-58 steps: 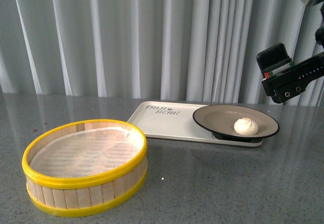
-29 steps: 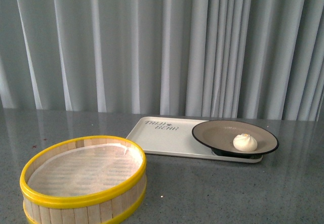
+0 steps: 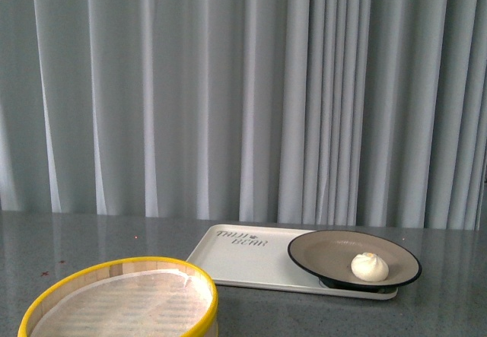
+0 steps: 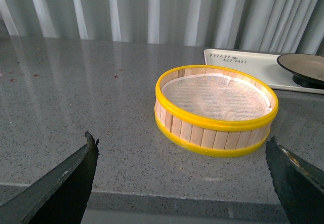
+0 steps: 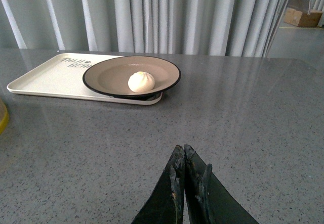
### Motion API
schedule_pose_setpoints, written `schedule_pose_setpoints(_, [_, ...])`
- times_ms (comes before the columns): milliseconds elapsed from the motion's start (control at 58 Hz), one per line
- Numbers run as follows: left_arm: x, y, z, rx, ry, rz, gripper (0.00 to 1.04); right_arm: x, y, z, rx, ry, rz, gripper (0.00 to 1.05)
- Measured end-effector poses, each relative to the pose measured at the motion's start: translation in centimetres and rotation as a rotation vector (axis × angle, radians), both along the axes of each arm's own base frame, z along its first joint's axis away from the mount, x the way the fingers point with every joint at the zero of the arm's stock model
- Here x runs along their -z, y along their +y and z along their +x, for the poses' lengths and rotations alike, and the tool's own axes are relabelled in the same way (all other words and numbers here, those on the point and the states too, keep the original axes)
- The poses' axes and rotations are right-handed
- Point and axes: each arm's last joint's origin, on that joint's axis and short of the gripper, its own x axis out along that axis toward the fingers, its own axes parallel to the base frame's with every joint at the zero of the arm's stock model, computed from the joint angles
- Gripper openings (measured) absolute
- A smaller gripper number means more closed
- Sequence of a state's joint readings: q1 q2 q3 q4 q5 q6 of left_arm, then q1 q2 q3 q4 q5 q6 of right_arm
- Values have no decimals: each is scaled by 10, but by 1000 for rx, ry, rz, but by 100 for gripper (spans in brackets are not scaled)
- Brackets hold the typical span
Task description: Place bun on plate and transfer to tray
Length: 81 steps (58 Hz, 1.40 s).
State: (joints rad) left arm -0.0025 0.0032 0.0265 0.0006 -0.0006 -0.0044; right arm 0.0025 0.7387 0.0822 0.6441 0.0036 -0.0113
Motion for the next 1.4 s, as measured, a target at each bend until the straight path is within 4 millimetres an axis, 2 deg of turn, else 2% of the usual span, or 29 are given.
schedule_pose_setpoints(207, [0,0,0,0,0,0,98,4,0,-12,-2,-3,0,2])
schedule_pose_setpoints(345, [0,0,0,0,0,0,98,14,0,-18,-2,-2,0,2])
schedule_pose_setpoints(1241, [0,0,0,0,0,0,98,10,0,-44,-2,-20,0,2])
schedule_pose_setpoints(1328, [0,0,0,0,0,0,98,15,0,-52,-3,17,0,2])
schedule_pose_setpoints(1397, [0,0,0,0,0,0,98,13,0,-54,-2,-18,0,2])
